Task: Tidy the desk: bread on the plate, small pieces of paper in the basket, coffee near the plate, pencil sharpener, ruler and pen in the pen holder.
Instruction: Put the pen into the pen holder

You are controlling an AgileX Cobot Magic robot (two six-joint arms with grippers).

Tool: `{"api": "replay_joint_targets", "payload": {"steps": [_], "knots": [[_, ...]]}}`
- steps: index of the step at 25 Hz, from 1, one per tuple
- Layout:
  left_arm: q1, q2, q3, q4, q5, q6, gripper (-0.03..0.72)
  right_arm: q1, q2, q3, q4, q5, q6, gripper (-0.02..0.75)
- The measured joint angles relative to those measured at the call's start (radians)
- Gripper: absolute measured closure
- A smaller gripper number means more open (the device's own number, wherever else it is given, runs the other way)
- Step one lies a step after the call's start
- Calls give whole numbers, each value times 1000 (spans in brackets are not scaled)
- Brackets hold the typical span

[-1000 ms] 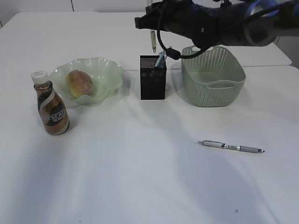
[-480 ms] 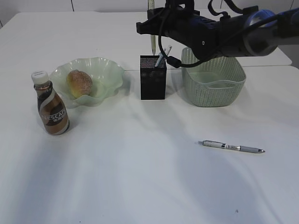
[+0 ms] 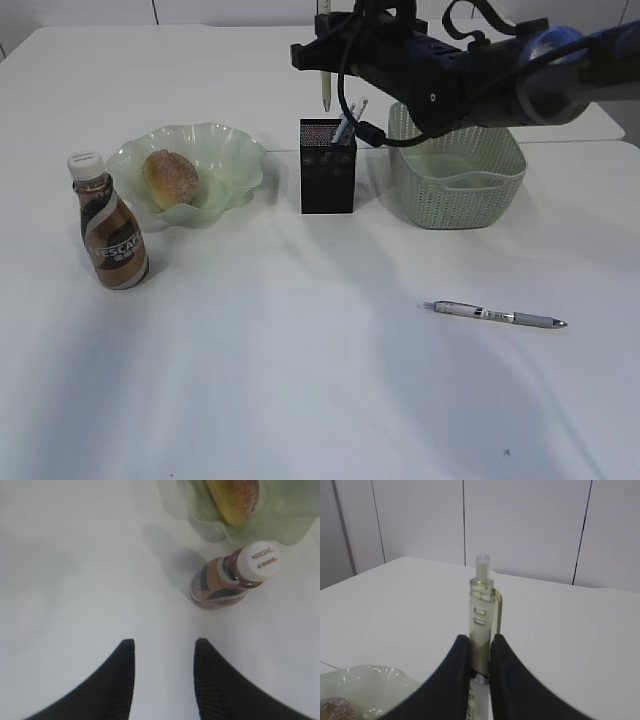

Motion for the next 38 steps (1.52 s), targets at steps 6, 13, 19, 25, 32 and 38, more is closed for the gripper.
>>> {"api": "replay_joint_targets", "payload": {"steps": [6,13,19,25,32,38], "knots": [[0,0,0,0,0,0,413,0,57,0,0,-53,9,635],[0,0,0,0,0,0,413,0,80,0,0,-76,13,636],[0,0,0,0,-2,0,413,0,100,0,-2,-110,13,636],[0,0,0,0,-2,0,413,0,138,0,-2,-126,15,636],[0,9,0,0,-2,0,413,0,143,0,-2,-136,17,636],[0,13,0,0,-2,0,413,0,144,0,-2,-136,17,612]]}}
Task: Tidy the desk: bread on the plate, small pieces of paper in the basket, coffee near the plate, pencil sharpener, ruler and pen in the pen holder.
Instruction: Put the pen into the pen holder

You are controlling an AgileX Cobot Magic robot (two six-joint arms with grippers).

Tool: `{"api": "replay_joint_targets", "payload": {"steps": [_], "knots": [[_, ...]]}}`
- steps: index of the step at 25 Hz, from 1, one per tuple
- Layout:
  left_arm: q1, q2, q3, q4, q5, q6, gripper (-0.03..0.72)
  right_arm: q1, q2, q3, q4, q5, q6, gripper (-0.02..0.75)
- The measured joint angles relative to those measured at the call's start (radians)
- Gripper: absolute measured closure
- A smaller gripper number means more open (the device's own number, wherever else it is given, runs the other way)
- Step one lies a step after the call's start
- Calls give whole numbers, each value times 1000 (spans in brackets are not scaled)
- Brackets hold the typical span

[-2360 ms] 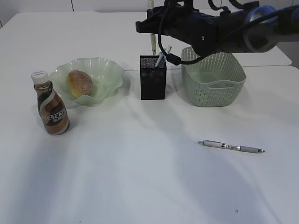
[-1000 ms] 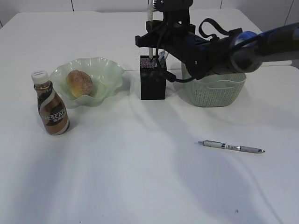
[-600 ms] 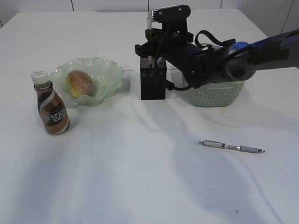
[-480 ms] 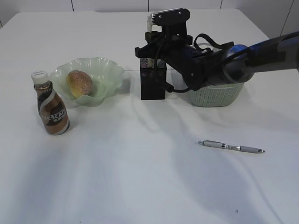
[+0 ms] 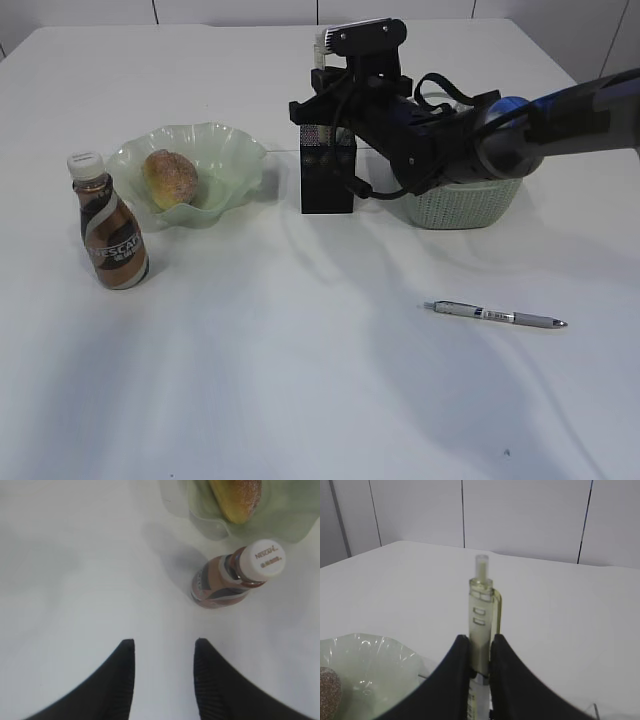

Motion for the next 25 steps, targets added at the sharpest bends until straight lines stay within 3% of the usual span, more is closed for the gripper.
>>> {"api": "replay_joint_targets", "payload": {"steps": [7,18,23,24,25], "knots": [[0,0,0,0,0,0,413,0,0,0,-34,0,0,401],[0,0,0,0,0,0,413,0,-21,0,-35,-16,0,374],[0,0,0,0,0,0,413,0,-93,0,-35,81,0,374],[0,0,0,0,0,0,413,0,-153,0,-39,229,0,374],[0,0,0,0,0,0,413,0,-153,0,-39,229,0,374]]}}
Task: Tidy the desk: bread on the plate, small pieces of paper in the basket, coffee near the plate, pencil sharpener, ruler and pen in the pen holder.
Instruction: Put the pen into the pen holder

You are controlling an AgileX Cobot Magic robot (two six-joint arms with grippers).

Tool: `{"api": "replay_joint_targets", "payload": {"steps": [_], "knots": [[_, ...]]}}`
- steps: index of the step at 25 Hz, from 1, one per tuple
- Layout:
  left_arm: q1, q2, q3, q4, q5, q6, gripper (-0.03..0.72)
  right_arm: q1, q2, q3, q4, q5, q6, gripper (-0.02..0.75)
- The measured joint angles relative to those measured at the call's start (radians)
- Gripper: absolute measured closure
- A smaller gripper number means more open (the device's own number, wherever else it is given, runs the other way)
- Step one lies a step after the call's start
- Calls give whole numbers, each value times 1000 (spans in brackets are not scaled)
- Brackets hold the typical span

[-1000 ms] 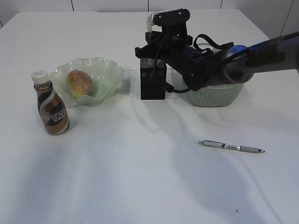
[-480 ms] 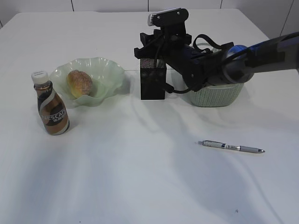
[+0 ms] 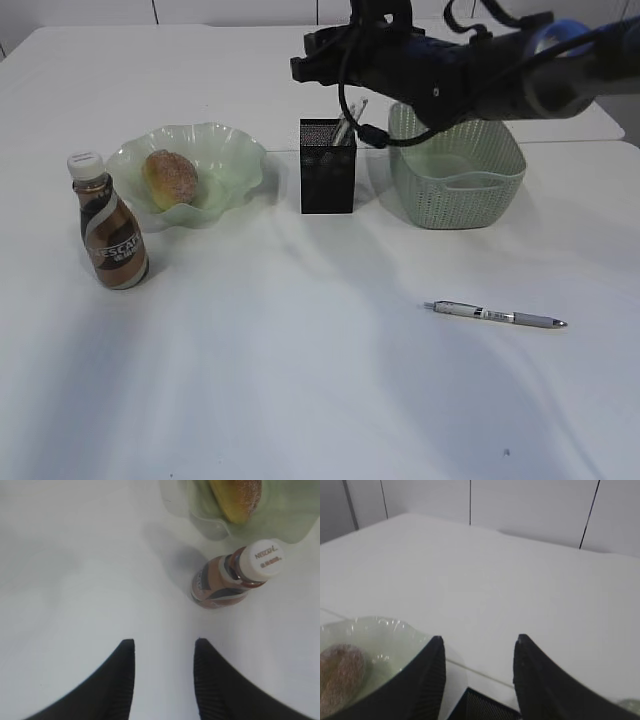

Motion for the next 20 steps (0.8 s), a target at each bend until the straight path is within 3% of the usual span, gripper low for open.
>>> {"api": "replay_joint_targets", "payload": {"steps": [1,5,10,12,13,15,16,20], "knots": [[0,0,0,0,0,0,413,0,-34,0,-13,107,-2,374],[0,0,0,0,0,0,413,0,-102,0,-63,287,-11,374],[0,0,0,0,0,0,413,0,-216,0,-217,573,-16,373],[0,0,0,0,0,0,413,0,-225,0,-223,588,-16,373],[0,0,0,0,0,0,413,0,-255,0,-245,683,-35,373],[0,0,0,-4,0,0,413,0,-269,0,-252,727,-53,373],[0,0,0,-6,0,0,413,0,-291,0,-255,869,-109,373],[0,0,0,-19,0,0,413,0,-305,0,-255,1072,-181,373]]}}
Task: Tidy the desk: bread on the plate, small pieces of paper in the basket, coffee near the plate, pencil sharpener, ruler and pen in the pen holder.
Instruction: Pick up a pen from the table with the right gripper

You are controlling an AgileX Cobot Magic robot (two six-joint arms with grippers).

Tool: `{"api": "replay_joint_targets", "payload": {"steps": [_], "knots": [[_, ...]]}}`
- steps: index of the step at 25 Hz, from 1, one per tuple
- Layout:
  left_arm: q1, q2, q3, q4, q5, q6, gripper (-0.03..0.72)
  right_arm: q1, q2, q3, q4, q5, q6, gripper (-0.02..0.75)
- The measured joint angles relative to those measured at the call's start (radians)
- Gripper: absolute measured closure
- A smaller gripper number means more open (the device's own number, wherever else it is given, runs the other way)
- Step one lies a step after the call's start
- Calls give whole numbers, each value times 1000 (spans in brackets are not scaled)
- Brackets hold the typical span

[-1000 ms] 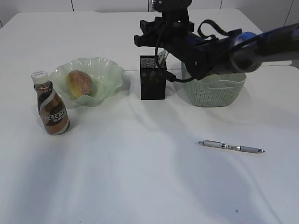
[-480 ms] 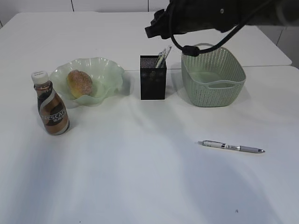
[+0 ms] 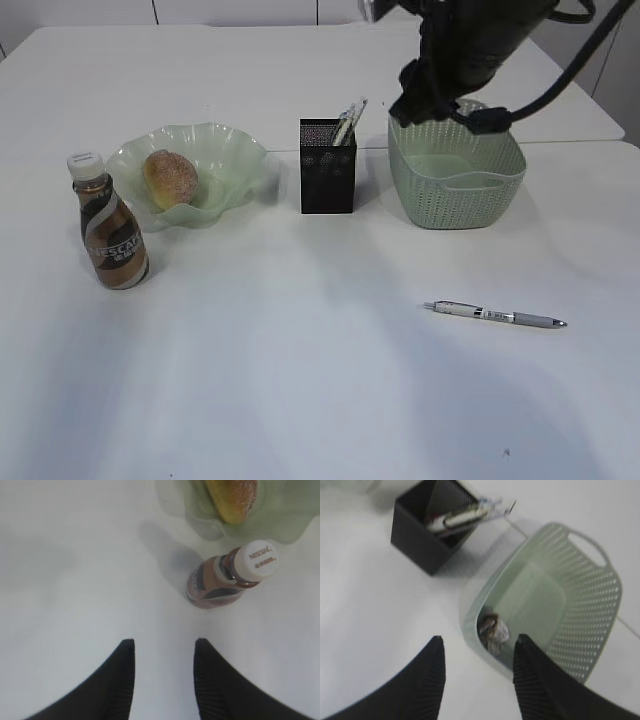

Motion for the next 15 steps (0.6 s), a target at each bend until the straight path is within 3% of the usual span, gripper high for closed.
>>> {"api": "replay_joint_targets", "payload": {"steps": [8,15], "knots": [[0,0,0,-8,0,0,413,0,0,0,99,376,-313,373],[0,1,0,-15,0,0,413,0,0,0,115,453,-478,374]]}}
